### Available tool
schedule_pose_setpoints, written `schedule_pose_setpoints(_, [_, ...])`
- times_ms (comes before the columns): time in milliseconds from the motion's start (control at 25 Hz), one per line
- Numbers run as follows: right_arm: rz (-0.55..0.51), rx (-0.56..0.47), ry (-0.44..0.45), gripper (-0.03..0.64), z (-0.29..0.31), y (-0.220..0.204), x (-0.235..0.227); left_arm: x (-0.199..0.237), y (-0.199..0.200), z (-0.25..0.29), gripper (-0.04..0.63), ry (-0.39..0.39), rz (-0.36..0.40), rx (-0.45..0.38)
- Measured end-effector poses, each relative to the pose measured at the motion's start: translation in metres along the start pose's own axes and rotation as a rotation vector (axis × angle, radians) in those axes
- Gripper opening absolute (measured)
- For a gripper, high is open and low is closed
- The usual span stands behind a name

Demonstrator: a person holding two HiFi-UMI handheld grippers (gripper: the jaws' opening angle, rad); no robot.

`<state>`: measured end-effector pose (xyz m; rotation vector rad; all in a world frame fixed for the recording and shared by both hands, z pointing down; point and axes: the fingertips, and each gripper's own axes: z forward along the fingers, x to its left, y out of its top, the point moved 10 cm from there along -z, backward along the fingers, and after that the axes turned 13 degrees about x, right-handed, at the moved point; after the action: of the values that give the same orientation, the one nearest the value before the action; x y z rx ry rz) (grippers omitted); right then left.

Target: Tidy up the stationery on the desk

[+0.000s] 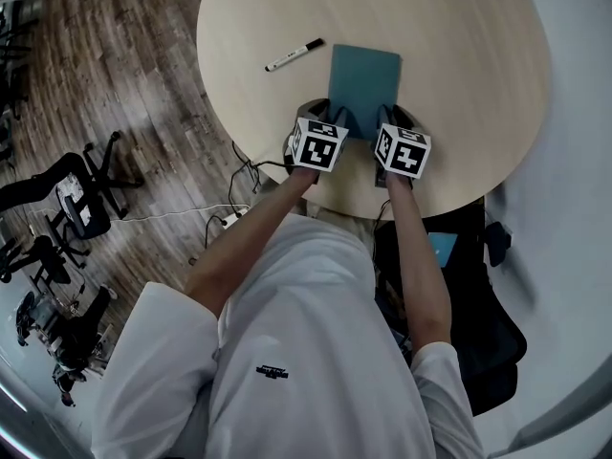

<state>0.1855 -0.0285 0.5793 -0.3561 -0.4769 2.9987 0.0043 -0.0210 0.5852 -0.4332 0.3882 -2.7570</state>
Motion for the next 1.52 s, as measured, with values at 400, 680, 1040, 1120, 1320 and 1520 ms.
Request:
schedule_pose_setpoints(400, [0.012, -0.115, -0.022, 0.121, -0.032, -0.009, 0.017, 0.023, 0.006, -0.029, 0.161, 0.035, 0.155, -0.071])
schedule_pose_setpoints(680, [0.020, -0.164, 0.011, 0.120, -0.047, -0.012, 0.038, 0.051, 0.026, -0.065, 0.145, 0.030, 0.275, -0.124])
schedule_pose_setpoints(1040, [0.013, -0.179, 0.050, 0.120, -0.047, -0.007, 0.067, 0.086, 0.064, -0.083, 0.139, 0.058, 0.461, -0.106])
schedule_pose_setpoints(1120, [0.018, -0.180, 0.055, 0.120, -0.049, -0.004, 0.070, 0.090, 0.072, -0.080, 0.139, 0.066, 0.504, -0.091])
schedule_pose_setpoints(1320, [0.009, -0.183, 0.076, 0.115, -0.051, 0.002, 0.079, 0.102, 0.084, -0.055, 0.130, 0.088, 0.614, -0.008])
schedule_pose_setpoints(1520, [-0.010, -0.164, 0.076, 0.115, -0.049, 0.005, 0.082, 0.116, 0.093, -0.021, 0.127, 0.074, 0.640, 0.087])
